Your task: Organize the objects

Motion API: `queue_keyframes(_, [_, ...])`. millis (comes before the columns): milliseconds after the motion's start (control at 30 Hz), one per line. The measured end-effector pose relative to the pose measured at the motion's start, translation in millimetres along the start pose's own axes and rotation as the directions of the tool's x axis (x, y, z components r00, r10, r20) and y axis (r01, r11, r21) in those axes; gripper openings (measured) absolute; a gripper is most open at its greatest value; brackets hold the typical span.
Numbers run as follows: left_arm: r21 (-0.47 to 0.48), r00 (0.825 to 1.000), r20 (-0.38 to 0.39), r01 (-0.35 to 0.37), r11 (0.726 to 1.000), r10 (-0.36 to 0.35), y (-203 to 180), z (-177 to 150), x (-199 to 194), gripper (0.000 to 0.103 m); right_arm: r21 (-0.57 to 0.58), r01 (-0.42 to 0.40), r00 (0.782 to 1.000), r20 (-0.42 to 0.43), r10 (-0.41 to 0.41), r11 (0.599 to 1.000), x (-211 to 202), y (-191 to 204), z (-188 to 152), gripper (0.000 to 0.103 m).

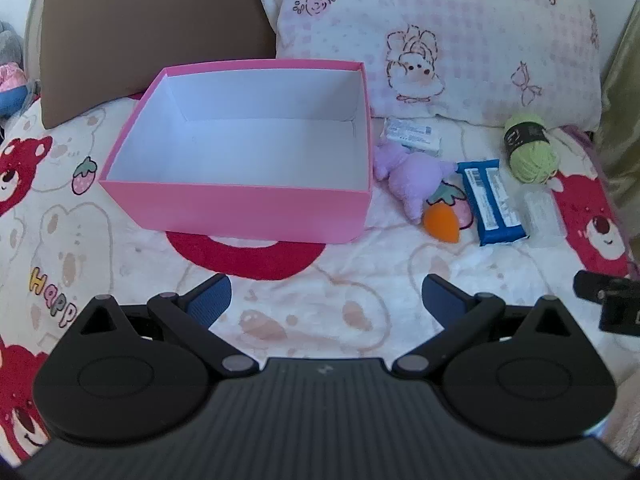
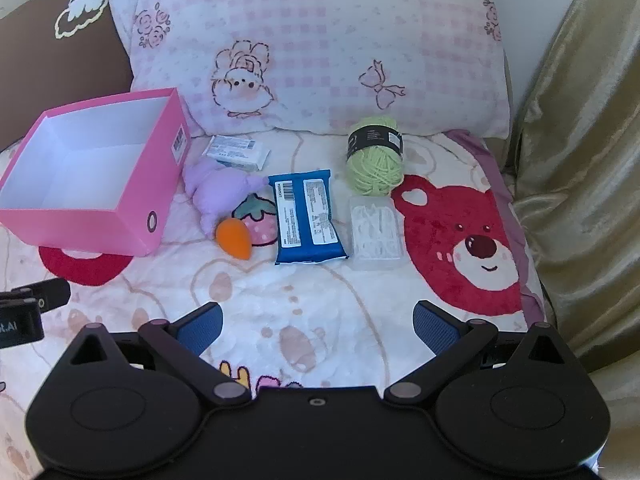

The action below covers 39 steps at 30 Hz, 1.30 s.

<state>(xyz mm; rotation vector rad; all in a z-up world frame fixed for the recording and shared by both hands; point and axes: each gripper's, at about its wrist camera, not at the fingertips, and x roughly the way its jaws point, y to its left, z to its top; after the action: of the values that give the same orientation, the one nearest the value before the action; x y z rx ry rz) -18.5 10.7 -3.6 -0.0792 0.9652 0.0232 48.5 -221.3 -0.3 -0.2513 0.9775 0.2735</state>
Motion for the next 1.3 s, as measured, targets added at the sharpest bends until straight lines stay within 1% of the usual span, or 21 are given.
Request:
queue_keyframes(100, [-0.003, 1.000, 0.006, 0.003, 1.000, -0.003, -0.1, -0.6, -1.1, 0.103, -0.005, -0.002, 1.000, -0.002, 0.002, 1.000, 0.8, 1.7, -0.5, 0.102])
queue_keyframes(200, [-0.032, 0.999, 0.013, 0.029, 0.999, -0.029, 1.9, 0.3, -2.5, 0.103, -0.009, -0.002, 1.000, 0.012, 0.002, 1.000, -1.2, 2.1, 0.4, 0.102])
queue_keyframes(333, [-0.038, 1.000, 0.021, 0.021, 0.999, -0.020, 1.8, 0.7, -3.3, 0.103, 0.003, -0.029, 0.999, 0.026, 0.029, 1.000, -4.5, 0.3, 2.1, 0.102])
queue_keyframes(467, [-0.042, 0.999, 0.013, 0.029, 0.999, -0.029, 1.5, 0.8, -3.3, 0.101, 0.004, -0.045, 0.999, 0.024, 0.045, 0.999, -3.8, 1.0, 2.7, 0.102])
queue_keyframes(500, [-0.045, 0.999, 0.005, 0.037, 0.998, -0.037, 1.8, 1.2, -2.9, 0.101, 0.002, -0.045, 0.999, 0.022, 0.045, 0.999, -3.0, 1.6, 2.4, 0.102])
queue_keyframes(633, [-0.086, 0.994, -0.013, 0.110, 0.990, -0.111, 7.5, 2.8, -4.2, 0.100, 0.003, -0.046, 0.999, 0.019, 0.046, 0.999, -1.3, 2.4, 1.7, 0.102])
queue_keyframes(933, [-0.060, 0.998, -0.003, 0.067, 0.996, -0.067, 3.1, 2.5, -8.5, 0.100, 0.005, -0.049, 0.999, 0.018, 0.049, 0.999, -1.0, 1.1, 2.4, 0.102])
queue_keyframes(1167, [-0.053, 0.997, -0.032, 0.072, 0.996, -0.073, 0.6, 0.2, -4.2, 0.100, -0.006, -0.061, 0.998, 0.011, 0.061, 0.998, 0.1, 0.3, 1.1, 0.102])
queue_keyframes(1300, [-0.060, 0.998, -0.037, 0.049, 0.997, -0.051, 0.9, 0.3, -1.9, 0.100, -0.003, -0.066, 0.998, 0.012, 0.066, 0.998, -0.3, -1.1, 0.0, 0.102])
